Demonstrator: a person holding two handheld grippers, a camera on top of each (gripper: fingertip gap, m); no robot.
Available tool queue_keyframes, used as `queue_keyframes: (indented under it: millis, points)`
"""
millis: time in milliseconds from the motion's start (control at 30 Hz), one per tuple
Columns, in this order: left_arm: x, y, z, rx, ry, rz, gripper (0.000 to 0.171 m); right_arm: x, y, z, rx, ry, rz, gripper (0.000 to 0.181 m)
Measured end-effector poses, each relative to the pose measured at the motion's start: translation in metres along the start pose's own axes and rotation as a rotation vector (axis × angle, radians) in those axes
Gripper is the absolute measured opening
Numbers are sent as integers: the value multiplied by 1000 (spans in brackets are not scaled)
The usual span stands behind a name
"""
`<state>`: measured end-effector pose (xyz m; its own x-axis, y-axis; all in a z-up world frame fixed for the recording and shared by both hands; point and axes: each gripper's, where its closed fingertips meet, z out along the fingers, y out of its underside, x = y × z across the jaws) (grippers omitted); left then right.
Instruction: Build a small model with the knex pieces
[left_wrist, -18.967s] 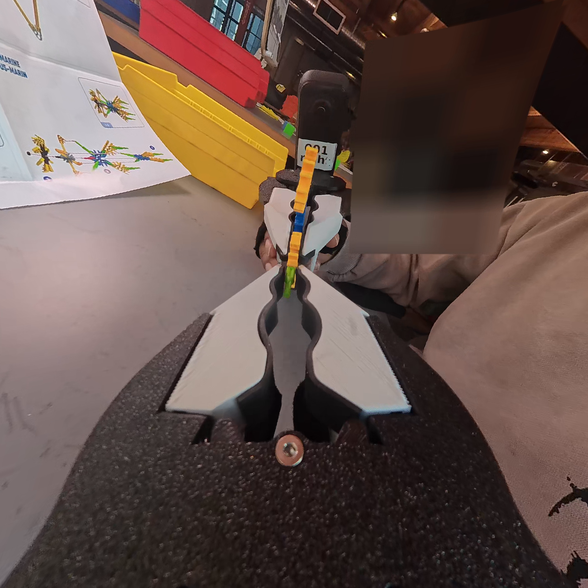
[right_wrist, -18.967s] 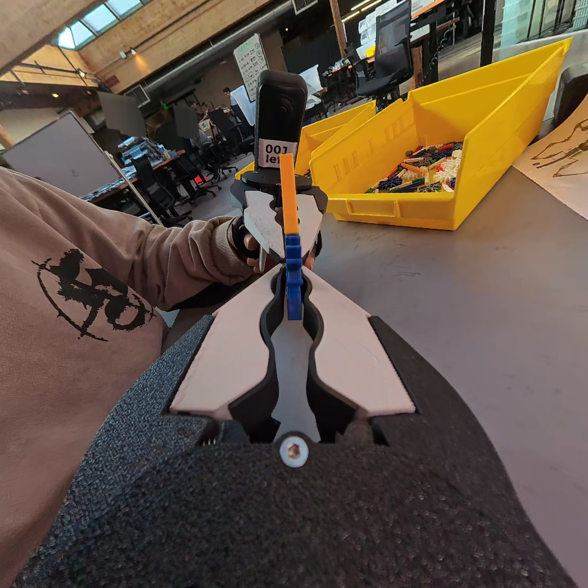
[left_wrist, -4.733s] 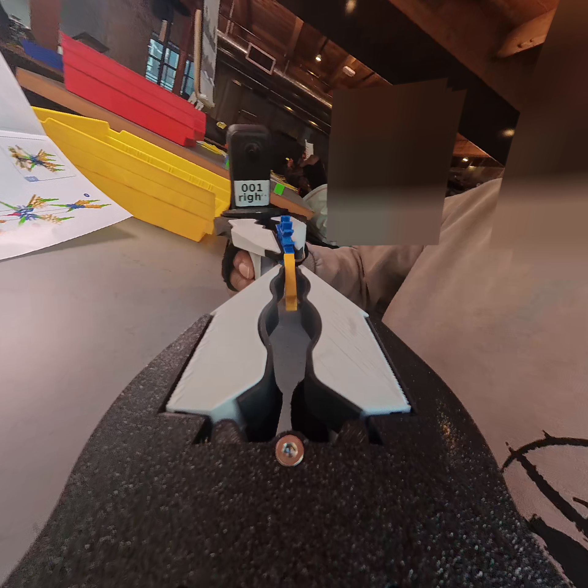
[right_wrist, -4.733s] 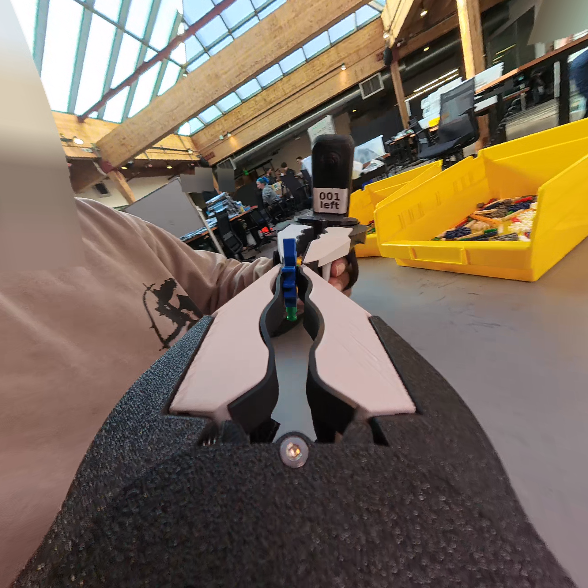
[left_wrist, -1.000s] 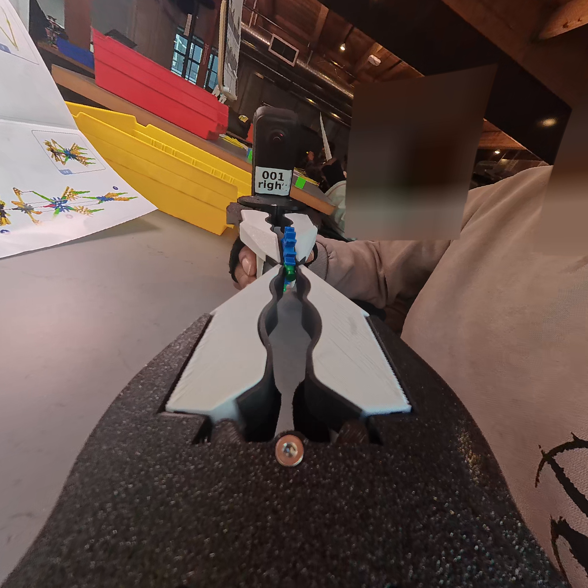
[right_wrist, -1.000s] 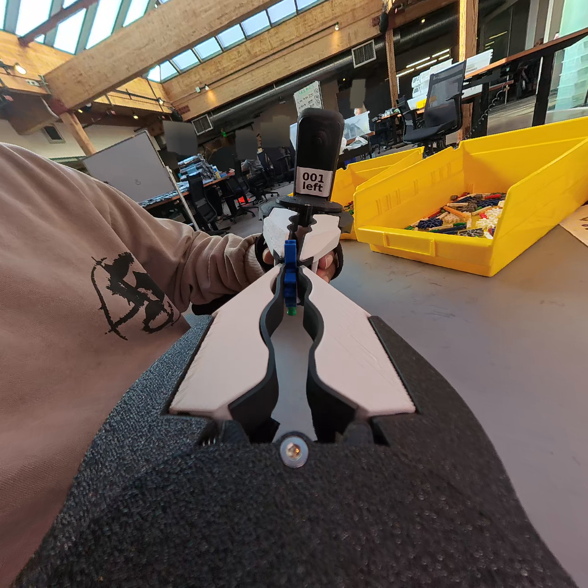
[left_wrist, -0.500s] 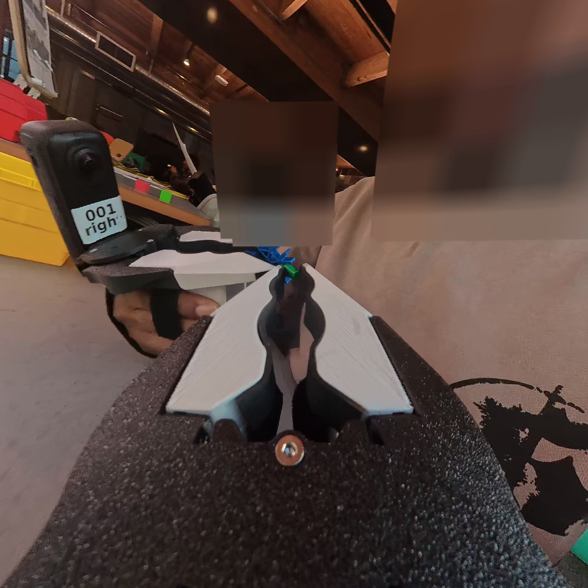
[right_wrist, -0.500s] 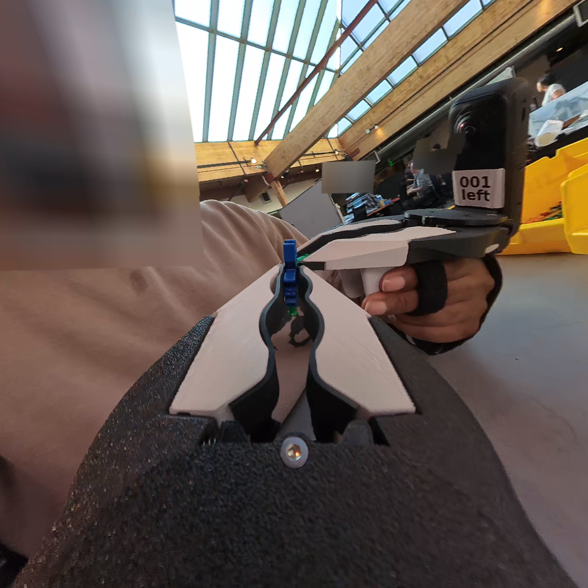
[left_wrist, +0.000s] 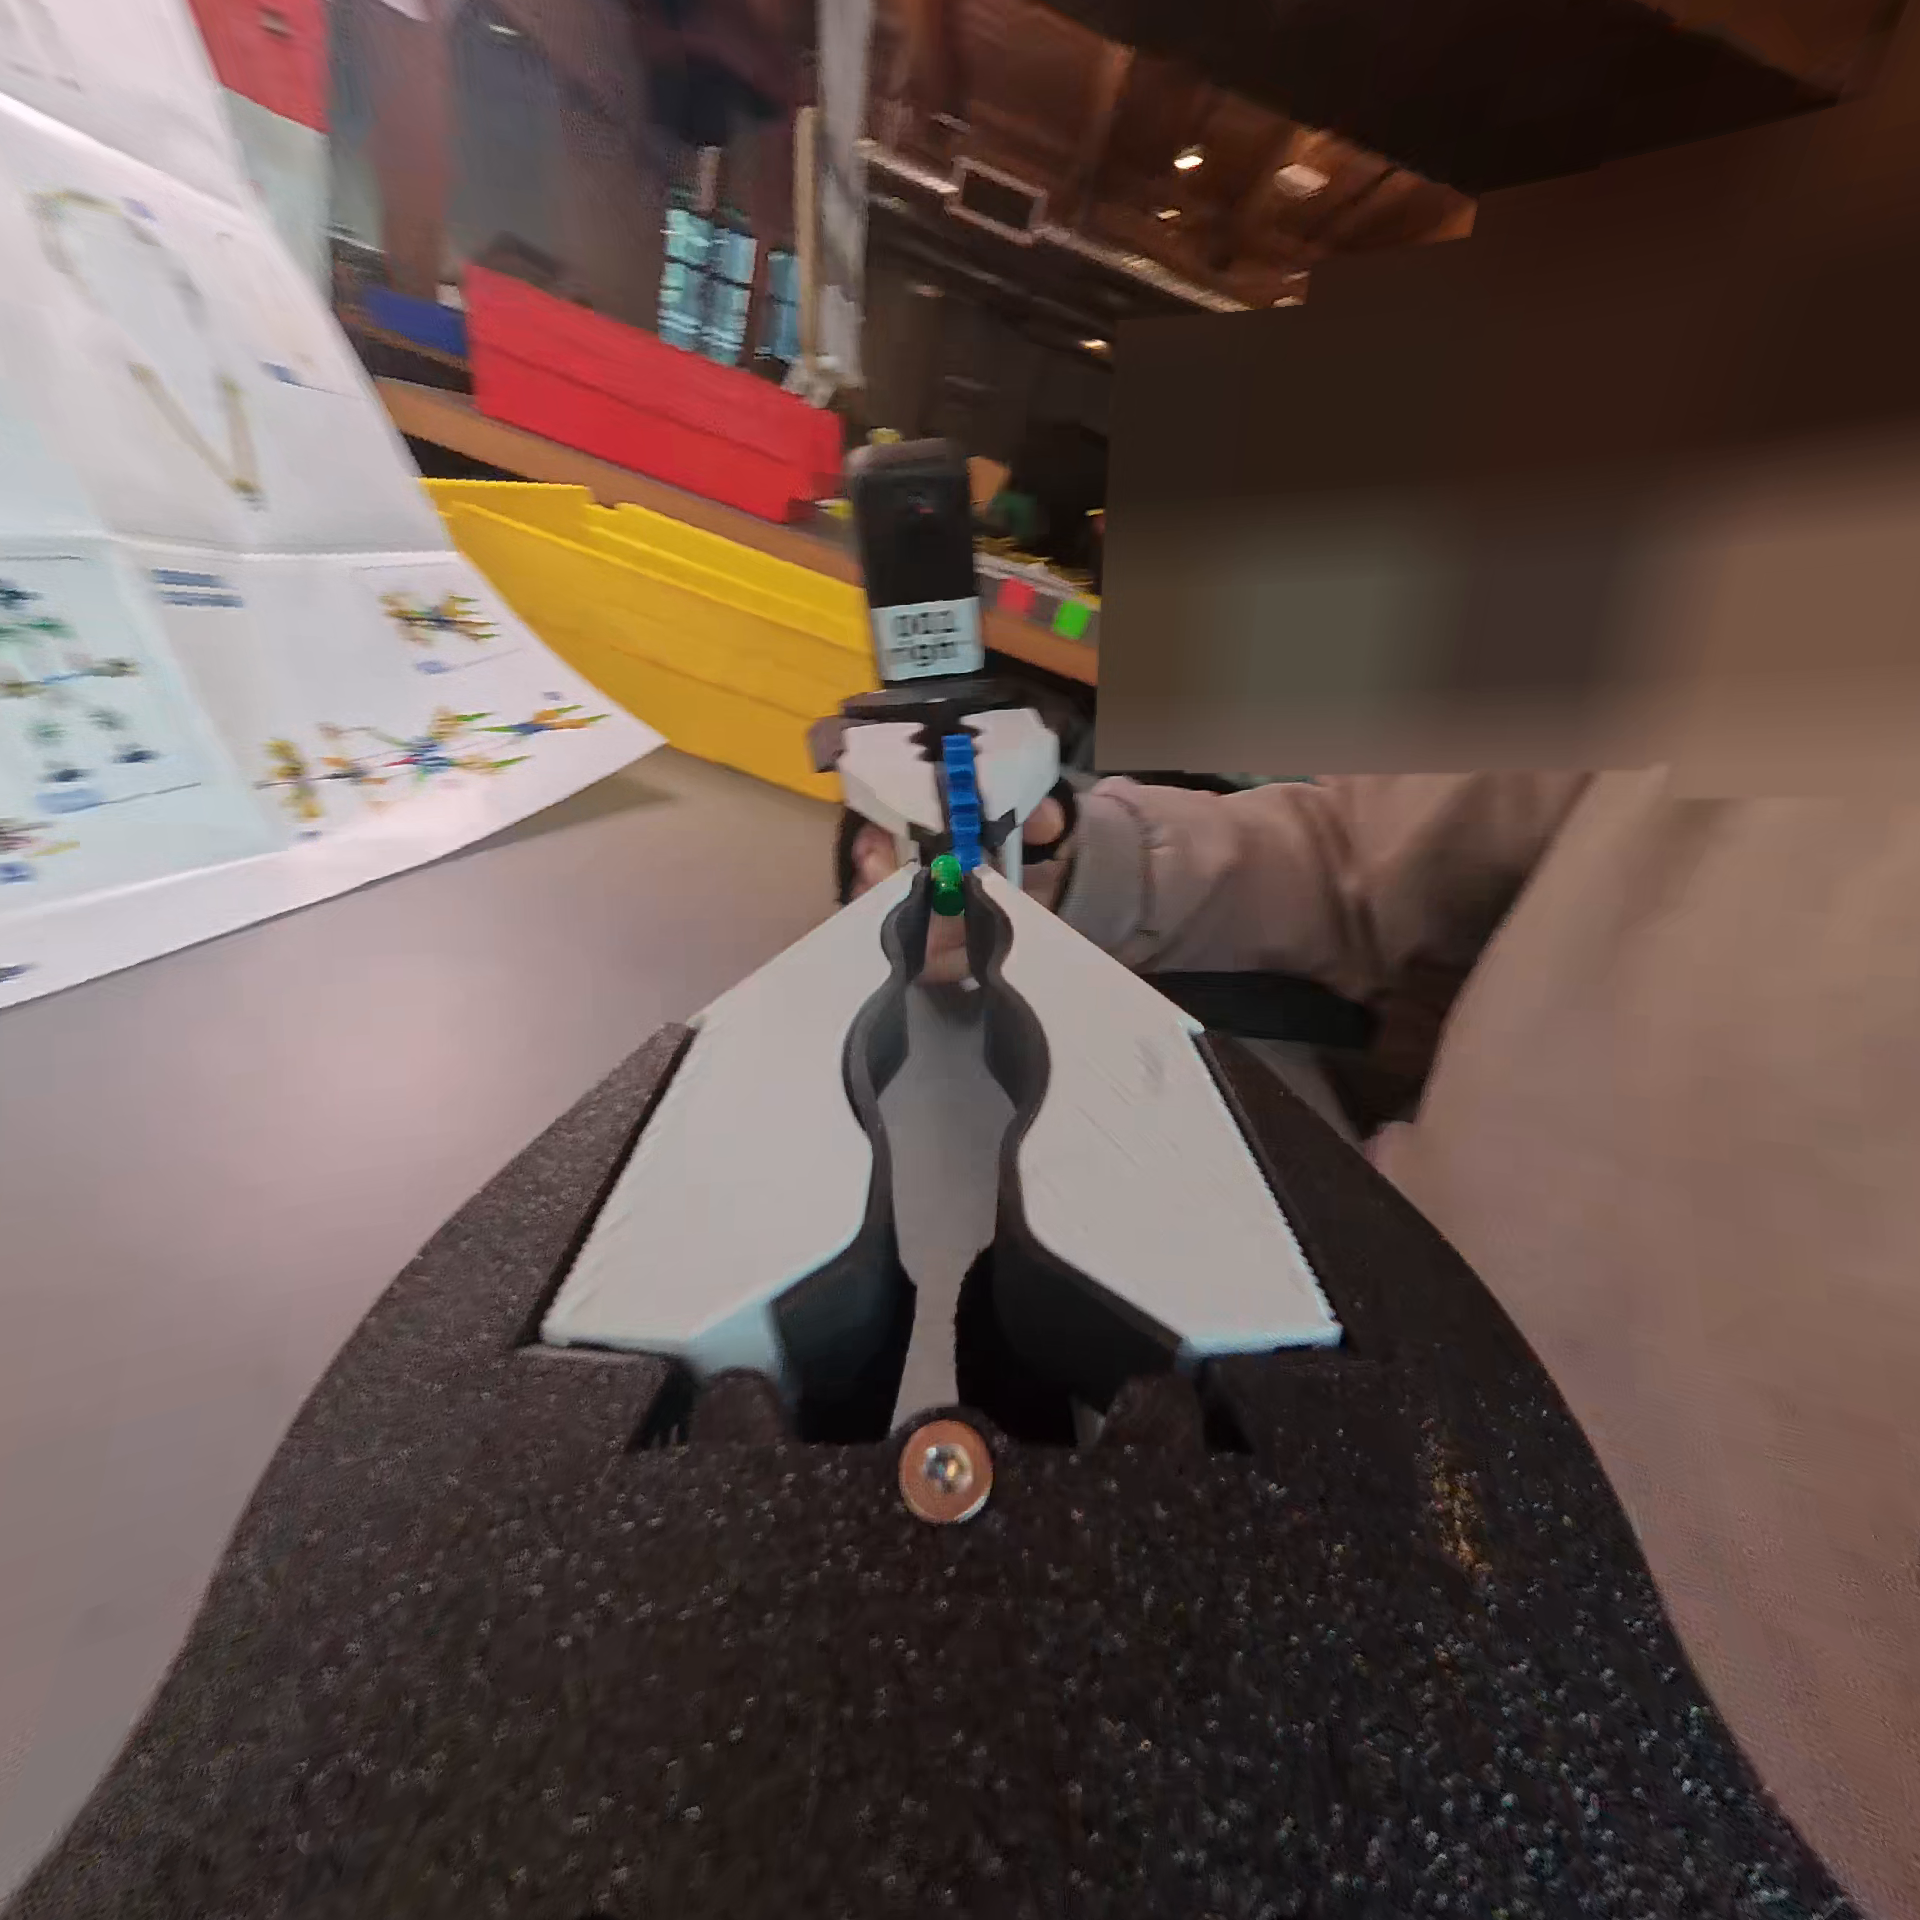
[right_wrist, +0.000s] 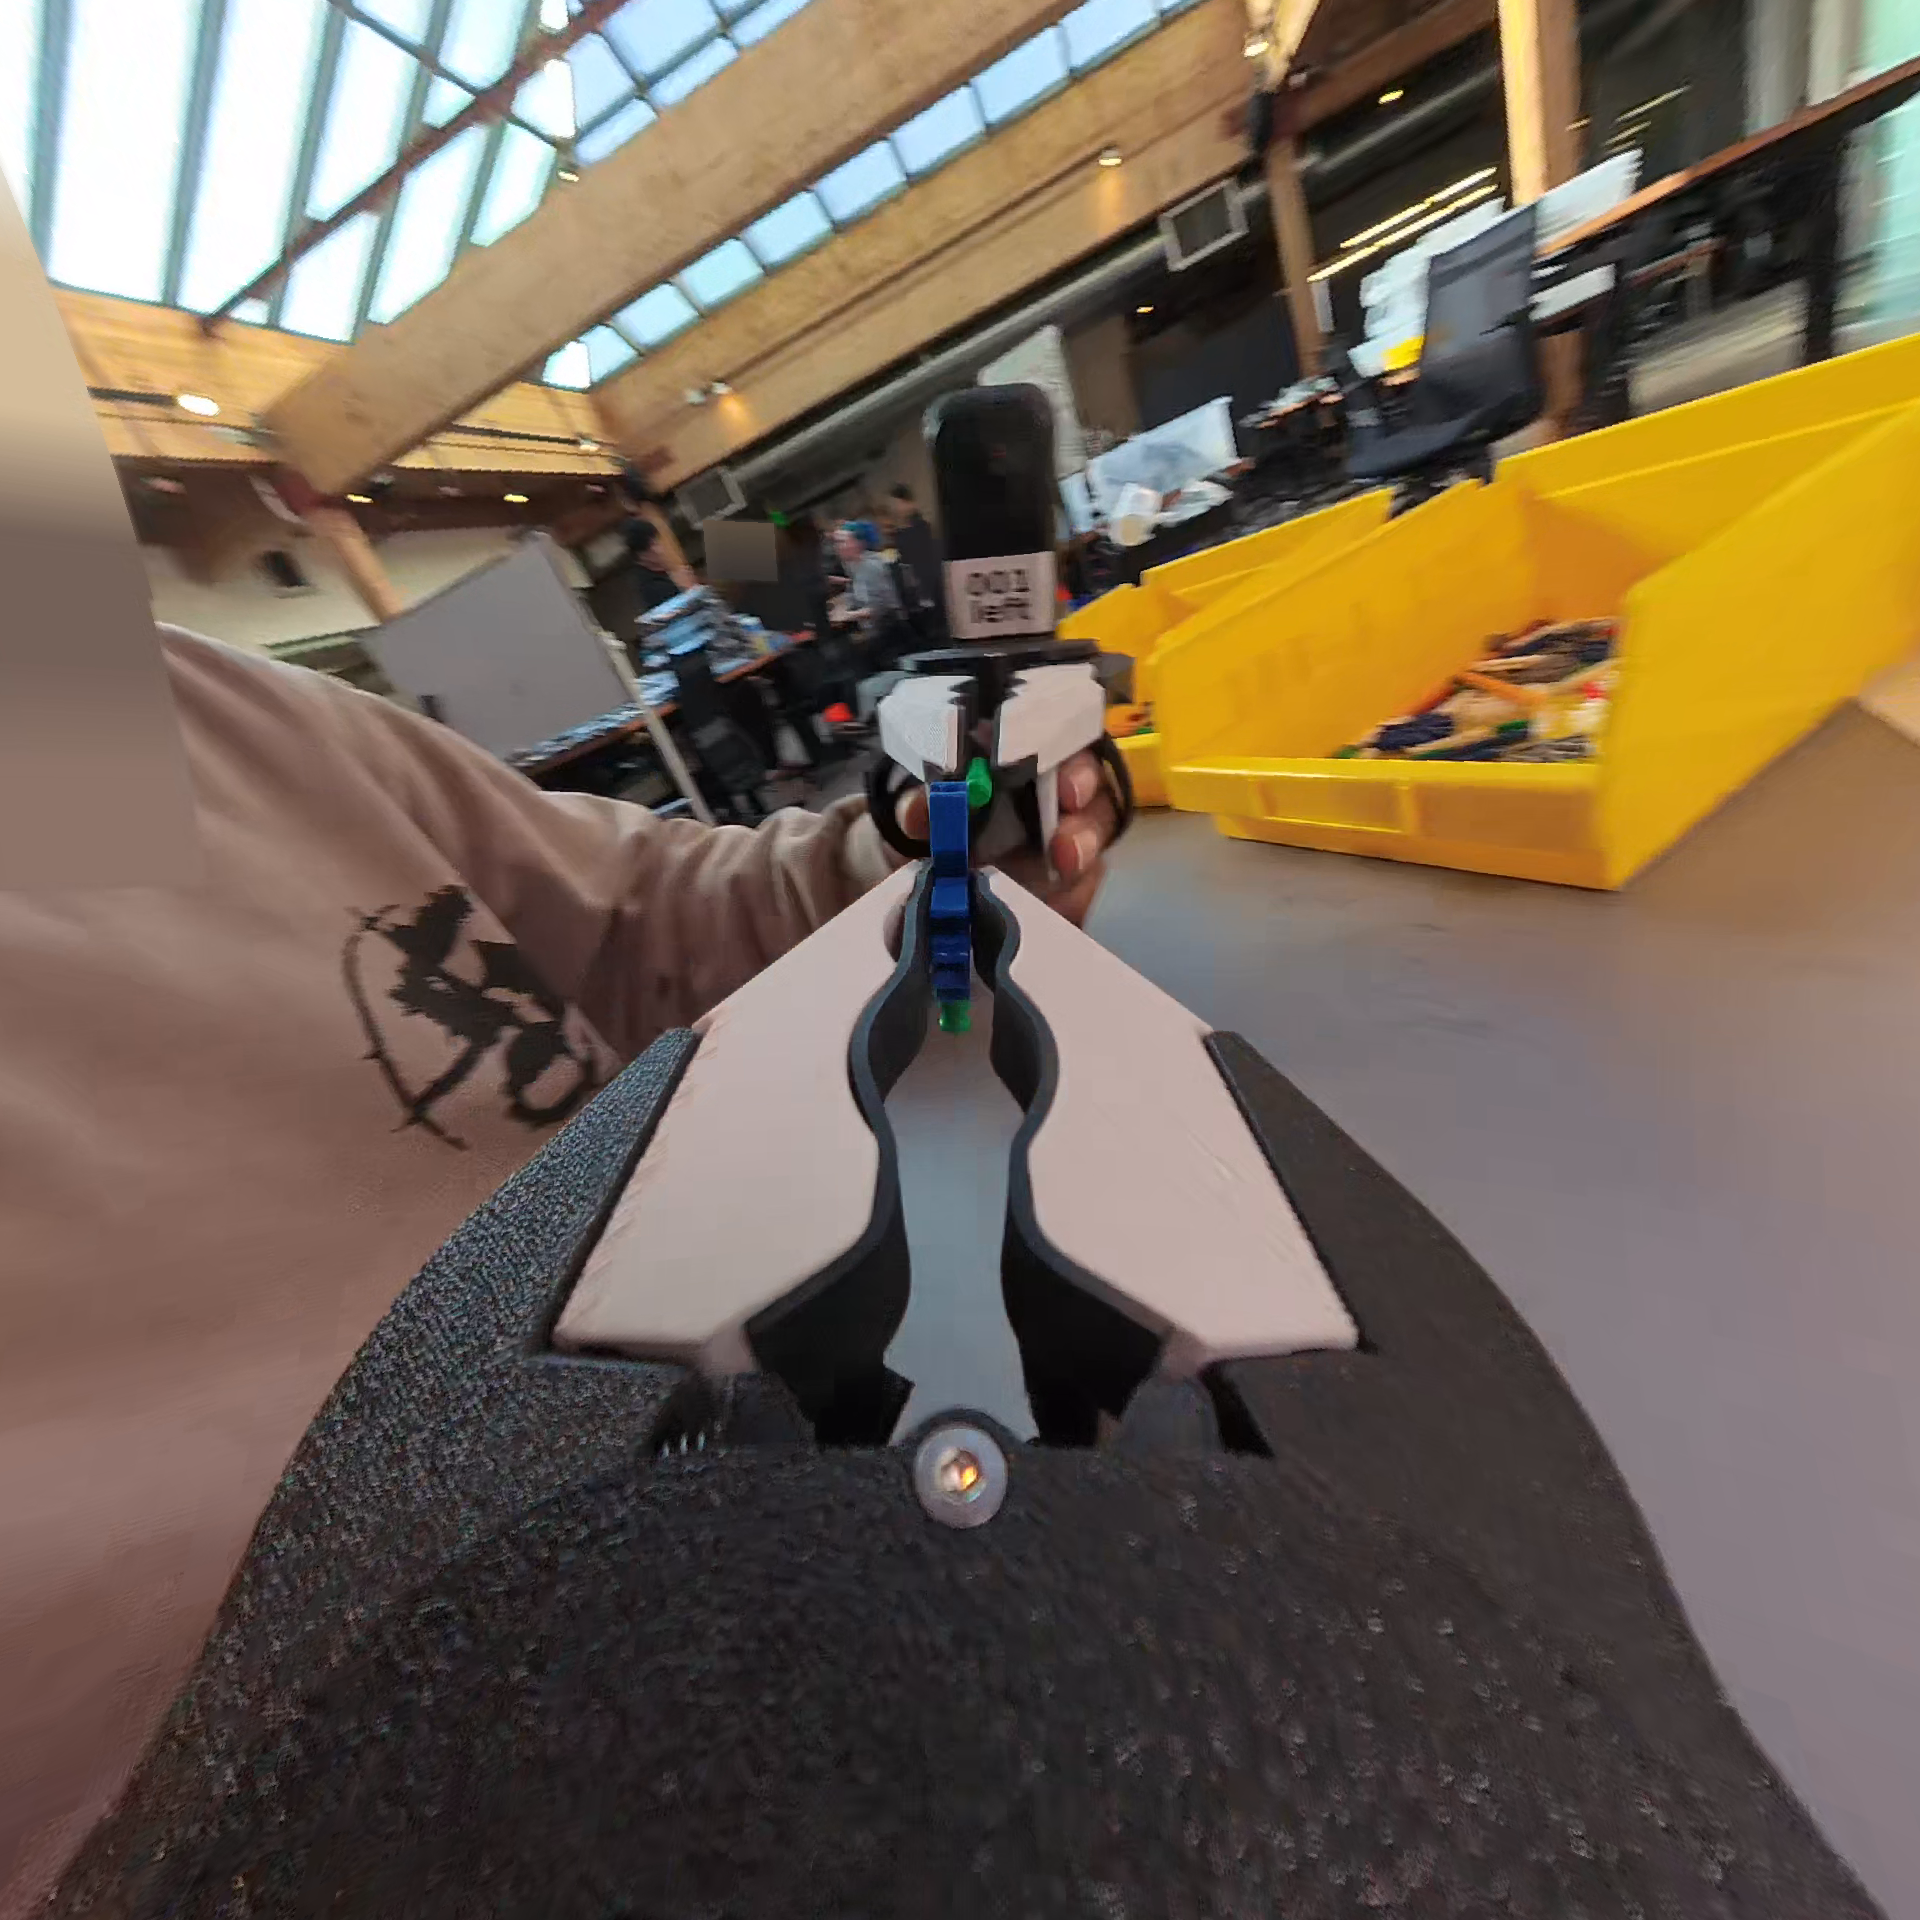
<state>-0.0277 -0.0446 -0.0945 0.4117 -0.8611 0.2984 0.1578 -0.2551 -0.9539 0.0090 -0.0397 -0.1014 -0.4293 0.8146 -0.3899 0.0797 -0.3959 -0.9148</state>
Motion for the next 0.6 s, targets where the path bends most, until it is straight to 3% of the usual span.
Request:
queue_keyframes:
  millis: [167, 267, 367, 467, 600]
  points:
    - [-85, -18, -64, -43, -596, 201, 6, 45, -5, -23, -25, 338, -134, 4]
    - [-115, -27, -107, -58, -859, 246, 6, 54, -4, -27, -36, 405, -154, 4]
    - [-143, -20, -150, -153, -1130, 222, 6, 55, -2, -26, -37, 410, -135, 4]
    - [-153, -5, -159, -219, -1170, 164, 6, 56, -1, -26, -39, 413, -130, 4]
    - [-151, 1, -143, -230, -1111, 170, 20, 54, 0, -24, -45, 405, -130, 4]
